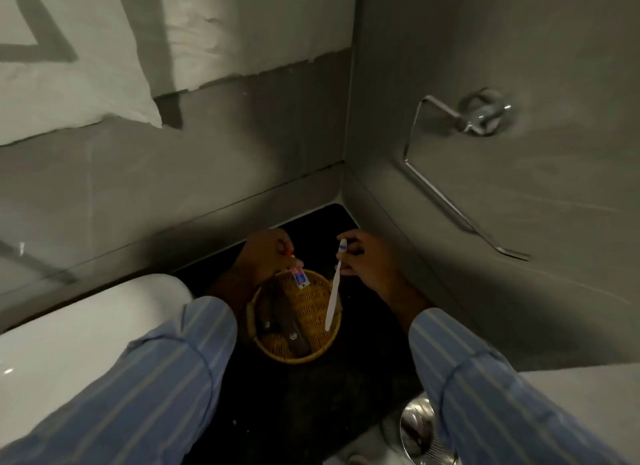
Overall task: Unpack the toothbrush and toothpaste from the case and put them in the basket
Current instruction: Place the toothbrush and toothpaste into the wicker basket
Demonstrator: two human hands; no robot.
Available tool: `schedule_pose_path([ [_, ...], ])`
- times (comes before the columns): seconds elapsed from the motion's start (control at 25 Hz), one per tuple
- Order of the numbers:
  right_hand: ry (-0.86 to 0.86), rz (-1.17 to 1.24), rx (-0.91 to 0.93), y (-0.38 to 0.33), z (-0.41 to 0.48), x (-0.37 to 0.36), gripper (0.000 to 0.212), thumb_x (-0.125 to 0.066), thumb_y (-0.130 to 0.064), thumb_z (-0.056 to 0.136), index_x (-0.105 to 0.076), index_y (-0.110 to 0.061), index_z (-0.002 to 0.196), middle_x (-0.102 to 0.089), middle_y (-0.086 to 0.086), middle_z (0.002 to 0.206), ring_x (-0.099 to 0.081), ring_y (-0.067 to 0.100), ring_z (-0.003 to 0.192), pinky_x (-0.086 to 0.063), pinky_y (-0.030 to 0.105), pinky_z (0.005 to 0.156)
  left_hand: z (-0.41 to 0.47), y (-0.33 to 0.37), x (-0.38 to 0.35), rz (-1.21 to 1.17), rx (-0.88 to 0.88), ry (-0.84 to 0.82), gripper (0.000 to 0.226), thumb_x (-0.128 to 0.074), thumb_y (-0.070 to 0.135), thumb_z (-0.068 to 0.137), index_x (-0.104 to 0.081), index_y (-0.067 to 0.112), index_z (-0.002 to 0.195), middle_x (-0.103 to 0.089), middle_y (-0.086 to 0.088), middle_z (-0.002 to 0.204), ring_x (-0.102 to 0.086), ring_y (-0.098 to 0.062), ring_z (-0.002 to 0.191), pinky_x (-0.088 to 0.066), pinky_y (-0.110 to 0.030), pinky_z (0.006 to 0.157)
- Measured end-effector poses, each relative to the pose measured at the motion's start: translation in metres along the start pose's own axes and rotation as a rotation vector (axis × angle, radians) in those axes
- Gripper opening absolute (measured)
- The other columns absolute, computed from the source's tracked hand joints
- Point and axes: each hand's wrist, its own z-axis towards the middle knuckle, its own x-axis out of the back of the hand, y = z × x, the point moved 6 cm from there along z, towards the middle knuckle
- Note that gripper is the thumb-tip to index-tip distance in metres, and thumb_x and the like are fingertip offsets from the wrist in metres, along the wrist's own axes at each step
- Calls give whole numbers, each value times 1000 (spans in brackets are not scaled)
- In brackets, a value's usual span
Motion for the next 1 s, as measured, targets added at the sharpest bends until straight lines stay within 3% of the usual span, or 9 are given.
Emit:
schedule_pose_path([
  [0.08,29,19,-17,12,15,-8,29,-65,2,89,-65,-24,102,-68,8,96,-72,28,90,-62,34,71,15,-14,-12,22,13,-69,34,-93,22,61,-70,9,82,-73,-9,82,-70,-21,74,-59,-33,64],
  [0.24,59,-36,-58,37,42,-28,30,-64,4,88,-65,-12,113,-67,8,91,-71,24,89,-63,33,71,40,-42,-41,163,50,-219,35,-92,28,62,-71,15,86,-74,-2,86,-68,-11,74,-52,-18,57],
  [0.48,70,-139,-98,73,61,-36,30,-63,1,88,-65,-9,117,-68,5,94,-68,18,89,-58,23,69,59,-63,-59,189,49,-327,34,-90,28,65,-74,13,91,-72,0,91,-67,-14,82,-49,-15,62],
  [0.76,31,-240,-119,85,70,-43,33,-67,-4,87,-64,-14,118,-65,-7,90,-67,14,91,-58,32,81,64,-67,-63,216,46,-351,32,-87,27,72,-73,14,97,-70,1,95,-66,-15,89,-53,-27,76],
  [0.92,61,-256,-128,96,68,-40,37,-69,-6,87,-63,-18,121,-61,-15,86,-63,3,83,-50,8,61,68,-61,-67,345,-2,-338,33,-81,29,78,-70,14,105,-69,-6,106,-65,-20,96,-56,-36,84],
  [1.0,58,-236,-138,99,69,-41,39,-68,-6,87,-61,-17,124,-63,-11,91,-63,4,87,-47,9,63,71,-62,-69,385,-12,-334,36,-79,31,80,-68,15,110,-67,-6,110,-64,-21,98,-56,-39,87],
])
